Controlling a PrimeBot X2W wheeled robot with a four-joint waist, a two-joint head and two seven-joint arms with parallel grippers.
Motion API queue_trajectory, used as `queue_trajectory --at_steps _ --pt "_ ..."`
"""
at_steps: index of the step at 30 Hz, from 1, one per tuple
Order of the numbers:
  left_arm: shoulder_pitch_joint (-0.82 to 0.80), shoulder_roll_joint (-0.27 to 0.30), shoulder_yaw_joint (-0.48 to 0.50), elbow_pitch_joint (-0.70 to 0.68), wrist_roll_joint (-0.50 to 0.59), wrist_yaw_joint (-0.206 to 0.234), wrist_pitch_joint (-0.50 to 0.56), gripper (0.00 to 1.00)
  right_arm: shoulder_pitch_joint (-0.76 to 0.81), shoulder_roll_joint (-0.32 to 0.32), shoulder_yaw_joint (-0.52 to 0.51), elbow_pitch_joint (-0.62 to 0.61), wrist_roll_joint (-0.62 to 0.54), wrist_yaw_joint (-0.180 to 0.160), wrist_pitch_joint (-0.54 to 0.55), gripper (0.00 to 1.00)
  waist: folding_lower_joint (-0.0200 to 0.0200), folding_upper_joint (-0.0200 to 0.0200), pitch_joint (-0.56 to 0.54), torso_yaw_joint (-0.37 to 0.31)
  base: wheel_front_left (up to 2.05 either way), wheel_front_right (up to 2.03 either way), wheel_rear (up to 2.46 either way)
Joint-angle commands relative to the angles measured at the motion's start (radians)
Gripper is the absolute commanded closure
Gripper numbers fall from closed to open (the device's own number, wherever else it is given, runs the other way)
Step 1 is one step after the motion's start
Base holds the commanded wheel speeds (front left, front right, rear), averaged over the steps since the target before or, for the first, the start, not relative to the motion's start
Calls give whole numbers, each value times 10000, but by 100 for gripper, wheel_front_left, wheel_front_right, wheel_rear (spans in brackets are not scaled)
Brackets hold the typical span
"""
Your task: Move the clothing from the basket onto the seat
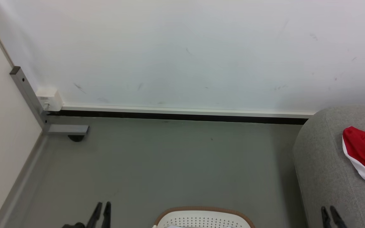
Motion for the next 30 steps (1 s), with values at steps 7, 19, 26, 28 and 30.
queue_trajectory --at_steps 7,19,26,28,30 --pt "-152 -60 252 107 -1108 -126 365 100 -234 12 -144 124 1171 -1 401 100 0 0 22 -8 0 0 0" --pt "-328 -139 562 -22 -3277 -369 891 100 -442 -7 -114 -80 3501 -3 891 100 0 0 70 -26 0 0 0" --pt "-433 -179 741 -68 -4403 -494 1178 100 -577 -17 -137 -143 4704 -5 1175 100 0 0 98 -36 0 0 0" --pt "-466 -190 788 -80 -4705 -532 1257 100 -623 -20 -144 -159 5029 -5 1254 100 0 0 106 -39 0 0 0" --pt "-499 -201 836 -92 -5008 -565 1338 100 -663 -23 -152 -172 5347 -5 1338 100 0 0 114 -42 0 0 0"
